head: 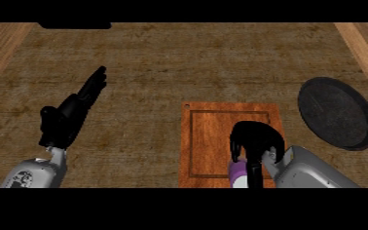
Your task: Pick the can from the cutting board and place it in the pan
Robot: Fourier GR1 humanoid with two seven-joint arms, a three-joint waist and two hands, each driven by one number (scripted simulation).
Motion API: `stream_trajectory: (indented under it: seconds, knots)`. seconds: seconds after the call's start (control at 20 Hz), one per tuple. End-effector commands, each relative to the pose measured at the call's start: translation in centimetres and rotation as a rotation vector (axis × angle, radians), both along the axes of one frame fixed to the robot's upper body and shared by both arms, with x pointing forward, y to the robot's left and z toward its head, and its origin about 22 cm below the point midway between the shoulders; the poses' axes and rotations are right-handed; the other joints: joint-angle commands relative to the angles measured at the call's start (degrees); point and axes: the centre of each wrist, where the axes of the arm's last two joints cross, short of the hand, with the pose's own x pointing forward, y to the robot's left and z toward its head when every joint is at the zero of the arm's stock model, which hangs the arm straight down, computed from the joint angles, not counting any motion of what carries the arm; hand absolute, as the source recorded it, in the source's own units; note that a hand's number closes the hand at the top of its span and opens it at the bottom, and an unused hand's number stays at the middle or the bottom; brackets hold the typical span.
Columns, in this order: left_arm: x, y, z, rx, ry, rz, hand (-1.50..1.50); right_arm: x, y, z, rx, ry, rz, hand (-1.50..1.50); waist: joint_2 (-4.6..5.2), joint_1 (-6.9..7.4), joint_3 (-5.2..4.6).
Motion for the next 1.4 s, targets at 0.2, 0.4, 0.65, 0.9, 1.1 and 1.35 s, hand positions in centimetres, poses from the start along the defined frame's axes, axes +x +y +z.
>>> stream_trajectory:
  seconds: [0.2,0.4,0.65,0.9,1.1,1.35]
  knots:
    - [0.1,1.0,-0.9,0.012,0.011,0.057,0.00,-5.0,1.7,3.1,0.075,-0.415,-0.112,1.50,-0.67,-2.96,0.38]
    - [-1.0,0.9,-1.5,-0.019,0.043,0.048,0.00,-7.1,1.3,4.6,0.139,-0.723,-0.143,1.50,-1.45,-4.01,0.45]
    - [-0.9,1.8,-1.5,0.003,0.027,0.079,0.00,-10.2,0.3,7.7,0.180,-1.058,-0.170,1.50,-1.00,-4.35,0.44]
    - [-0.8,0.0,-0.7,-0.009,0.030,0.036,0.00,-13.4,-0.7,7.8,0.175,-1.152,-0.293,1.50,-0.17,-2.35,0.47]
    - [-1.1,-0.4,-0.9,-0.025,0.013,0.028,0.00,-13.4,-2.5,7.1,0.177,-1.200,-0.395,1.50,0.21,-1.60,0.52]
    - [-0.2,0.2,-0.2,-0.006,0.012,0.011,0.00,-11.8,-4.5,6.0,0.313,-1.240,-0.524,1.50,0.65,-1.00,0.59]
